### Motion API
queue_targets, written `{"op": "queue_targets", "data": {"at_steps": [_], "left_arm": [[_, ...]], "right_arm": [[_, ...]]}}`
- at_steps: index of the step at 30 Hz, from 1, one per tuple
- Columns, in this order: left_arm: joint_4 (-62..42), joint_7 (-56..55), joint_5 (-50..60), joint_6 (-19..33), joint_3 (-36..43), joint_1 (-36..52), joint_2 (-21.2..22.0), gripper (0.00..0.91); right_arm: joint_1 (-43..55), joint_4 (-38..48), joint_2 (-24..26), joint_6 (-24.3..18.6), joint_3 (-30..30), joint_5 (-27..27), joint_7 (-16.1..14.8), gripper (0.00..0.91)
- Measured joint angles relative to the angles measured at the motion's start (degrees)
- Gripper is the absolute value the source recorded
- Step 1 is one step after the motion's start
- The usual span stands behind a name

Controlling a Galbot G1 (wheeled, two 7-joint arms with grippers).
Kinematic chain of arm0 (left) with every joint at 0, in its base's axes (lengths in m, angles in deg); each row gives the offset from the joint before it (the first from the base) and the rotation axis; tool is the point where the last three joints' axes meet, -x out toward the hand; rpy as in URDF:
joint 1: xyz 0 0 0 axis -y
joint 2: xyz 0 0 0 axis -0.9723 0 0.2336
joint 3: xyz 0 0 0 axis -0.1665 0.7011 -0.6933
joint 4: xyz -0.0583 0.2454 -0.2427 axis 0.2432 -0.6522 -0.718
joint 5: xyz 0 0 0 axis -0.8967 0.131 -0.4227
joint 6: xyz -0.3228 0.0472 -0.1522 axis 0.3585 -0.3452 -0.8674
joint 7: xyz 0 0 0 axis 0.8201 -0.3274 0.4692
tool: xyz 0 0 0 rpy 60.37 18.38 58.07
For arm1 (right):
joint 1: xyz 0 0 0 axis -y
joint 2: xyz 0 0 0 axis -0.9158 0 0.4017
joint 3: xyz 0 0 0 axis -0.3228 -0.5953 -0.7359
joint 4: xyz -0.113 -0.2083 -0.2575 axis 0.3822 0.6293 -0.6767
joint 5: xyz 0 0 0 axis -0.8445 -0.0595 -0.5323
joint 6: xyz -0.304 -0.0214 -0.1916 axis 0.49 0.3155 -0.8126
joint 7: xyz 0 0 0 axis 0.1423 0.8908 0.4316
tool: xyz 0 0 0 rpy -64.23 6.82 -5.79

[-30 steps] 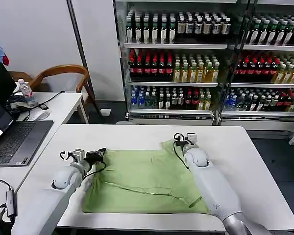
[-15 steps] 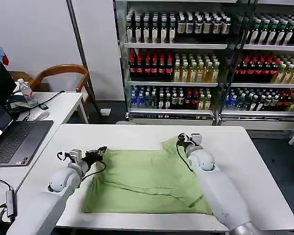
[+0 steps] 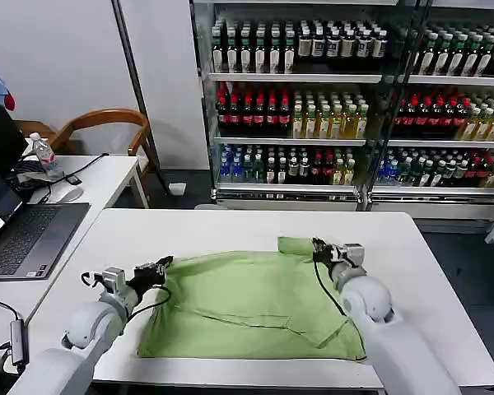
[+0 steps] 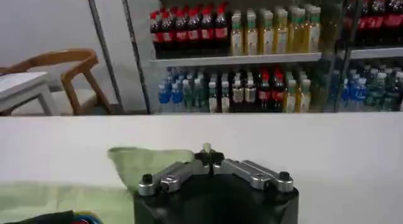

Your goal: Fold and organize the clothes.

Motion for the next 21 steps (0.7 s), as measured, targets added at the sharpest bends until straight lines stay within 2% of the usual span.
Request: {"op": "queue_targets", "data": {"at_steps": [11, 21], "left_arm": [[5.7, -0.5, 0.1, 0.1, -4.0, -7.1, -0.7, 0.040], [8.4, -0.2, 0.4, 0.1, -4.7, -10.2, -1.2, 0.040]], "right_arm": [[-10.0, -10.6, 3.7, 0.6, 4.6, 0.7, 0.2, 0.000], [-15.6, -16.3, 5.8, 1.1, 7.9, 1.4, 0.4, 0.000]]}}
